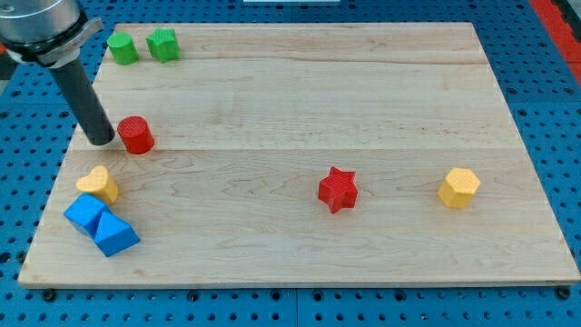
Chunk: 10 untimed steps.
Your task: Slide the red circle to the bottom center
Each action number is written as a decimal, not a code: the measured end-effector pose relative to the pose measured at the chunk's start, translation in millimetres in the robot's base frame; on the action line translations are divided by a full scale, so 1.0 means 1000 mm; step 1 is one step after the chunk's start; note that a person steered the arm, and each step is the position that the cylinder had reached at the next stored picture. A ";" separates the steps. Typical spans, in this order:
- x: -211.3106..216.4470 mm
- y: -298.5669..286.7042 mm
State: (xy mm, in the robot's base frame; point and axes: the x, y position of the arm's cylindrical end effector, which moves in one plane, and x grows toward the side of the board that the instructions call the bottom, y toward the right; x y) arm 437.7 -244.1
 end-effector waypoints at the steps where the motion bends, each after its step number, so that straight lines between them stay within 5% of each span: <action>1: -0.014 0.041; 3: -0.056 0.053; 5: 0.002 0.189; 6: -0.002 0.208; 8: 0.083 0.232; 10: 0.028 0.252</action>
